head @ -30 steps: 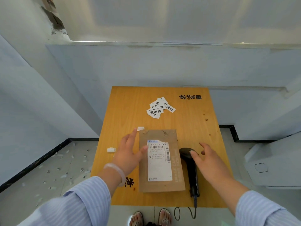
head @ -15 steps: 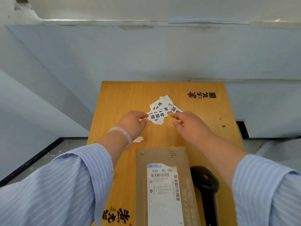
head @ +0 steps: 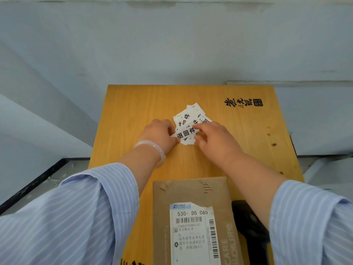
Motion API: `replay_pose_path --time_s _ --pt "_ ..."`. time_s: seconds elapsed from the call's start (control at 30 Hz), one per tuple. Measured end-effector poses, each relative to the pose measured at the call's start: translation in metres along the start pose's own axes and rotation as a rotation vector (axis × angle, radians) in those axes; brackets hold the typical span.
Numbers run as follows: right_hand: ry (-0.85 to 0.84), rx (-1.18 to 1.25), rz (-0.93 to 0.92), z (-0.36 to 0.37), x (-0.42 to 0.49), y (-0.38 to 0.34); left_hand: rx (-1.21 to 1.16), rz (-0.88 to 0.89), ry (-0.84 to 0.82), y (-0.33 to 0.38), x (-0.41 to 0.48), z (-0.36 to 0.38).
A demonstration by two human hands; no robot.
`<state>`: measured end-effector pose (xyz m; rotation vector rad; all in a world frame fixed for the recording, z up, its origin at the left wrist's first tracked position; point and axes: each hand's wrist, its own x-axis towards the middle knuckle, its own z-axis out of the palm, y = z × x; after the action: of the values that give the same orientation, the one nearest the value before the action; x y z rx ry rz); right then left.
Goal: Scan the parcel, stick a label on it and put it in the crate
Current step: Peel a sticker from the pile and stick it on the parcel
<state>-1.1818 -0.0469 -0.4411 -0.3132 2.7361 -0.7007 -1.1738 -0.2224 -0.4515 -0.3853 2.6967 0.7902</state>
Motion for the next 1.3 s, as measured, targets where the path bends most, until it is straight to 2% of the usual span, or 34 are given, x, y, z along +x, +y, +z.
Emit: replay_pose_path --time_s 0.2,0.4,0.63,0.8,0.9,1.07,1.17,1.3 --pt "0.013 0.041 0.029 -0.002 -0.001 -0.001 -0.176 -0.034 -0.043 0.000 0.000 -0.008" --pt "0.031 0.091 0.070 -0.005 -0.007 -0.003 -0.224 0.025 -0.051 -0.001 -0.005 -0.016" --pt "-0.024 0.216 0.140 -0.014 -0.008 -0.010 -0.266 0.034 0.009 0.003 -0.014 -0.025" --pt "-0.027 0.304 0.125 -0.022 -0.016 -0.017 -0.260 0.053 0.100 0.011 -0.027 -0.037" --pt "0.003 0.392 0.114 -0.032 -0.028 -0.026 -0.371 0.014 0.034 0.019 -0.042 -0.052" --pt "0.086 0.612 0.119 -0.064 -0.060 -0.050 -0.585 0.018 0.054 0.037 -0.079 -0.076" --pt "0.126 0.661 0.114 -0.084 -0.086 -0.064 -0.739 0.013 0.031 0.047 -0.109 -0.090" --pt "0.183 0.720 0.114 -0.106 -0.124 -0.074 -0.817 0.029 -0.039 0.056 -0.154 -0.105"
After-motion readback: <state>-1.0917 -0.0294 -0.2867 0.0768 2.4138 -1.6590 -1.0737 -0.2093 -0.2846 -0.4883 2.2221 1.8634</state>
